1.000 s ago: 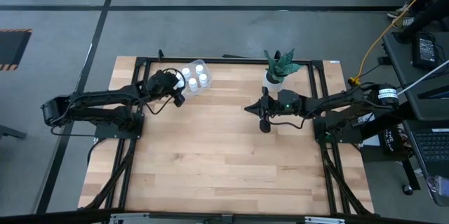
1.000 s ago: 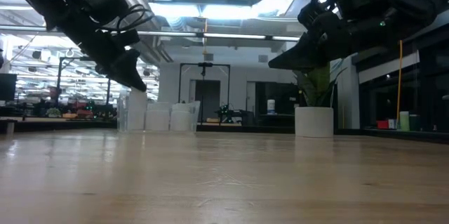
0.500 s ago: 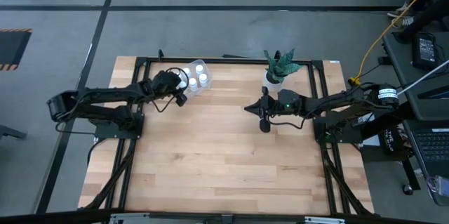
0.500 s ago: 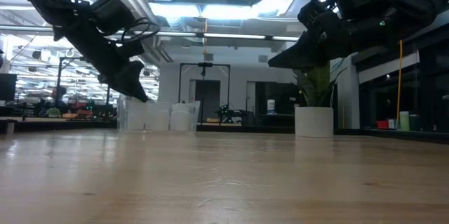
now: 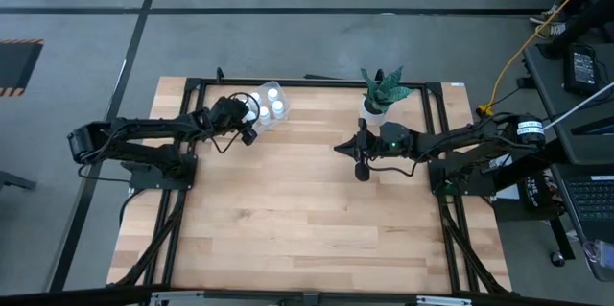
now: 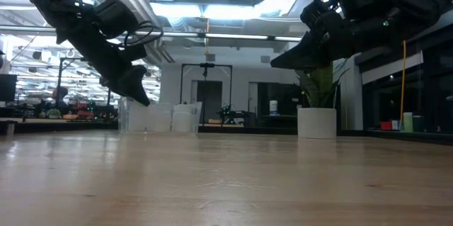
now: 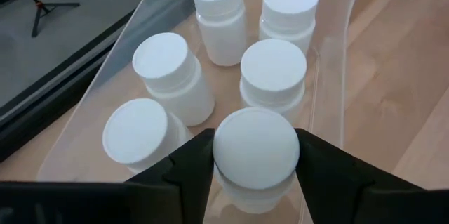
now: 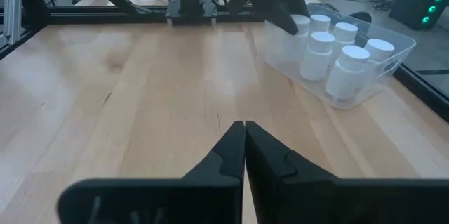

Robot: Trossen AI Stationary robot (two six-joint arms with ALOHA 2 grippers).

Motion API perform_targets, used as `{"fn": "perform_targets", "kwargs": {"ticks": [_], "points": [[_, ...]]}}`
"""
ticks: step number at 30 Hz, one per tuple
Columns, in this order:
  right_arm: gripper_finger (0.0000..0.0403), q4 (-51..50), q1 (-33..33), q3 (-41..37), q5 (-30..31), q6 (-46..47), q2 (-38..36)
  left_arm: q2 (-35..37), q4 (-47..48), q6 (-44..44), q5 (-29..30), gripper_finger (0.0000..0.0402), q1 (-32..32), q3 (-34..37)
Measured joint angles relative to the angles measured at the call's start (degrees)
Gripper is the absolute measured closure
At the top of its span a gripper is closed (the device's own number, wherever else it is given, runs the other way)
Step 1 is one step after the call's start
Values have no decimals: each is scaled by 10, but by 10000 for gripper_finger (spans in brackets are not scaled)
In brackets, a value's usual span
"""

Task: Pick and place pill bottles into a basket
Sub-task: Put the white pill bottle into the transparent container

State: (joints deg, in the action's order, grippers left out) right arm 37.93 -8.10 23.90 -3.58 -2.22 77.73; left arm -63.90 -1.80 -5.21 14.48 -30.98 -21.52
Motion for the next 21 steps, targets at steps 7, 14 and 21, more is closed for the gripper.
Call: {"fn": "perform_targets", "kwargs": {"ticks": [7,14,21], "points": [[387,0,0,0,0,0,0,0,0,0,-1,201,0,0],[387,0,0,0,0,0,0,0,0,5,-5,198,0,0],[387,0,0,0,0,0,0,13,-2,25,-16,197,2,0]]}}
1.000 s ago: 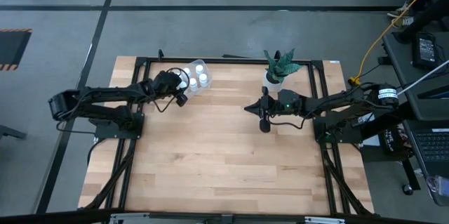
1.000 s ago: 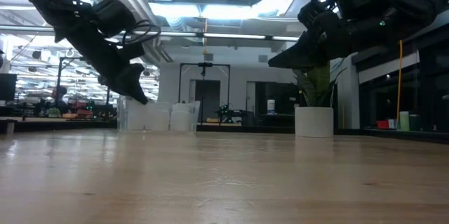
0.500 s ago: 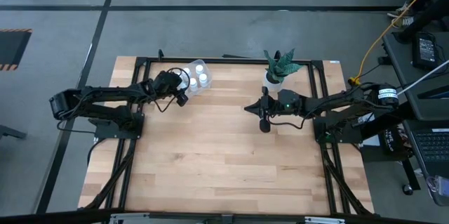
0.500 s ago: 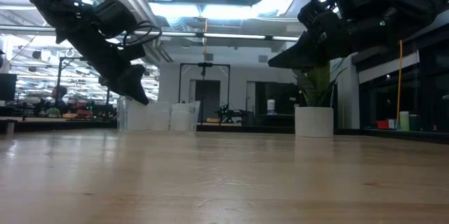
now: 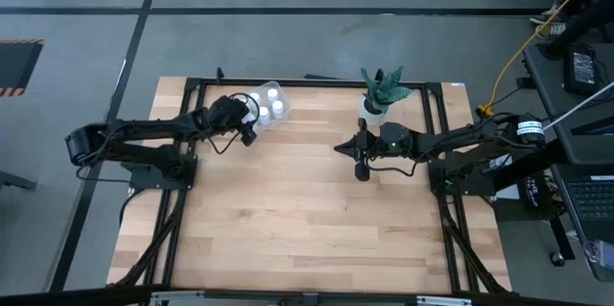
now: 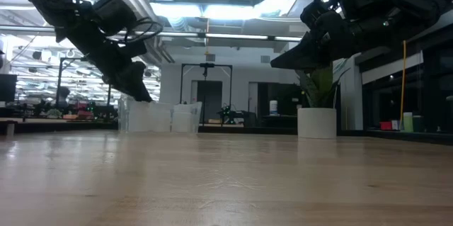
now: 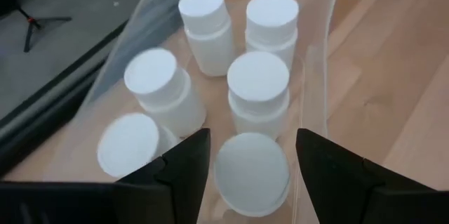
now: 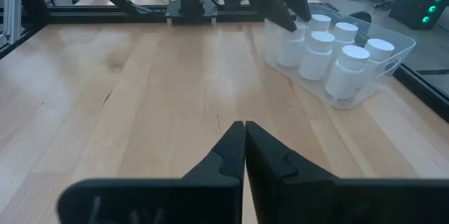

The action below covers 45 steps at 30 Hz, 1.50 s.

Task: Pick and place pill bottles into a basket
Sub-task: Put the white pill bottle into the transparent container, then return to Home Position

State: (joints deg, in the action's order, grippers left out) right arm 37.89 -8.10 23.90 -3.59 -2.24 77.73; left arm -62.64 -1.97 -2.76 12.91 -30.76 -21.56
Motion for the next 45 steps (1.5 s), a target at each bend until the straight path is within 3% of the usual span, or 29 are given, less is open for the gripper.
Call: {"fn": "perform_targets", "kwargs": {"ticks": [11,14,18,26,32,40,45], "points": [[387,-1,0,0,0,-6,0,114,13,13,-11,199,0,0],[387,-1,0,0,0,-26,0,149,31,29,-38,213,0,0],[387,0,0,0,0,-28,0,189,59,39,-96,253,5,0],[387,3,0,0,0,-6,0,283,62,67,-95,390,51,0],[387,10,0,0,0,5,0,359,81,69,-93,400,89,12],[399,18,0,0,-11,3,0,496,45,81,-72,400,128,117],[395,36,0,0,-39,6,0,590,59,87,-96,400,131,139]]}}
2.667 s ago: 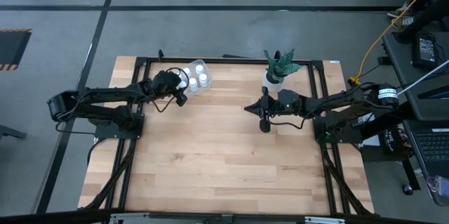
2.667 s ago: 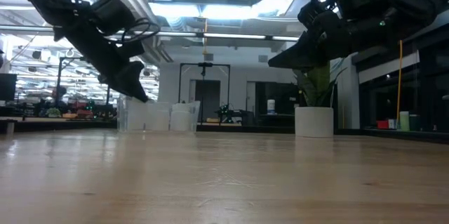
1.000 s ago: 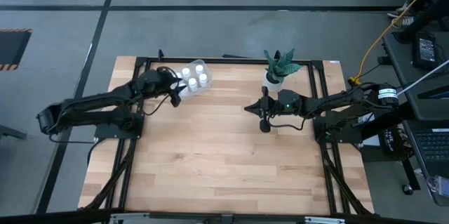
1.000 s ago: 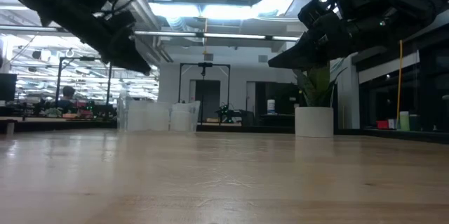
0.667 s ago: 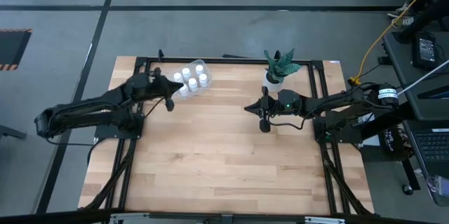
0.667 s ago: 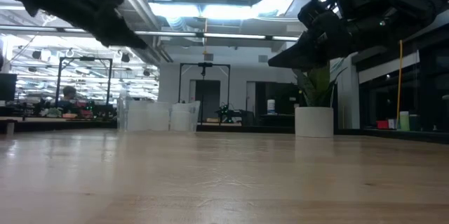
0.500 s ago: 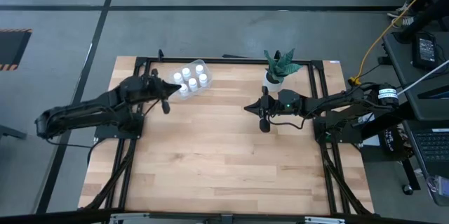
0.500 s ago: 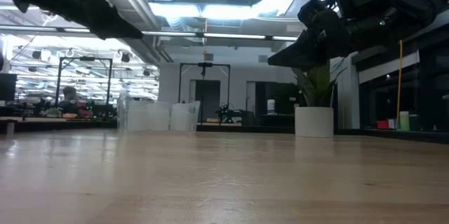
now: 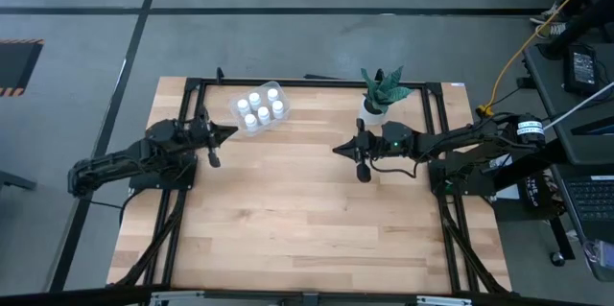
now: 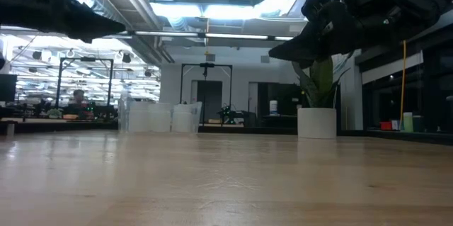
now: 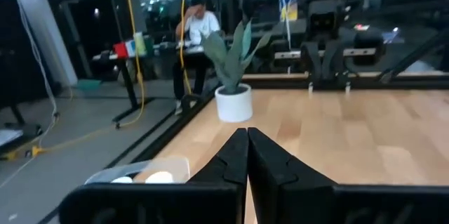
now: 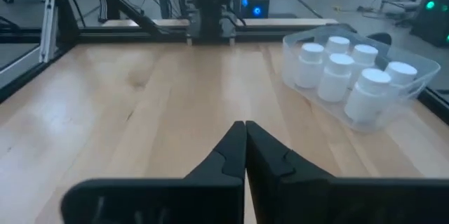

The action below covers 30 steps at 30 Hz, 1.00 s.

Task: Pick and place pill bottles into a basket
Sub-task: Return to Home Position

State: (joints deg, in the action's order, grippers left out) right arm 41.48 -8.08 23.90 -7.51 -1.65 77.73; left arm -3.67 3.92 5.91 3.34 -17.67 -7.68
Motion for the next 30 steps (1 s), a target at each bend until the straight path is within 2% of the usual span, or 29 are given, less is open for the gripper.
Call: {"fn": "perform_targets", "kwargs": {"ticks": [2,6,11,12,20,24,30], "points": [[396,8,0,0,-1,-1,0,33,23,4,-4,400,0,0],[400,24,-7,-1,-6,-12,-3,36,41,7,-4,400,0,3],[401,84,-32,-34,-63,-2,-30,37,-57,9,-1,400,0,61],[401,90,-38,-46,-69,4,-44,37,-80,9,-1,400,0,71],[401,90,-69,-141,-89,30,-193,37,-76,-10,-38,400,0,72],[401,15,-80,-168,-89,32,-280,36,-75,-35,-61,400,0,72],[401,-137,-84,-160,-103,17,-428,35,-66,-70,-63,399,0,72]]}}
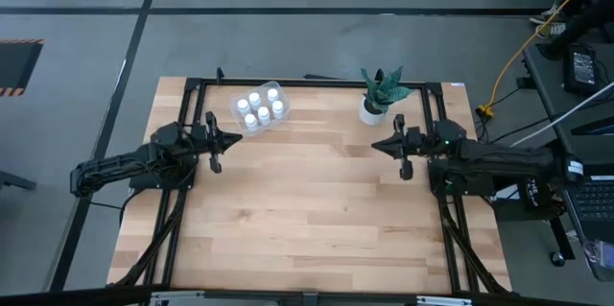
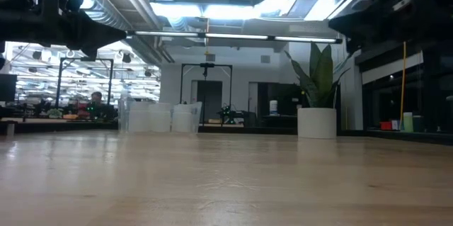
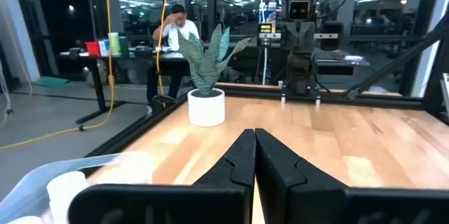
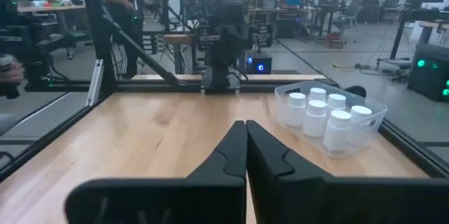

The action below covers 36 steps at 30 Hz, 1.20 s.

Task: Pick and place pill bottles into a basket
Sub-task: Return to Home Position

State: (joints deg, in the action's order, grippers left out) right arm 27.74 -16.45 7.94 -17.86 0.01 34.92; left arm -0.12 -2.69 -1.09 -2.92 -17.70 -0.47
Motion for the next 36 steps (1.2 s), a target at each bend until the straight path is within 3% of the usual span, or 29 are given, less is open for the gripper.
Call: {"fn": "perform_targets", "kwargs": {"ticks": [5,13,20,26,31,36], "points": [[401,-96,0,0,0,-5,-85,0,0,-1,-1,400,0,0],[402,-6,0,-75,21,-5,-126,0,-1,29,4,399,0,0],[402,-47,9,-75,34,19,-145,0,-1,50,9,399,0,0],[403,-59,54,-75,98,43,-145,0,-1,49,9,400,0,0],[403,-53,103,-75,184,12,-145,0,-1,49,9,400,0,0],[403,-53,113,-75,184,-3,-145,0,-1,49,10,398,0,0]]}}
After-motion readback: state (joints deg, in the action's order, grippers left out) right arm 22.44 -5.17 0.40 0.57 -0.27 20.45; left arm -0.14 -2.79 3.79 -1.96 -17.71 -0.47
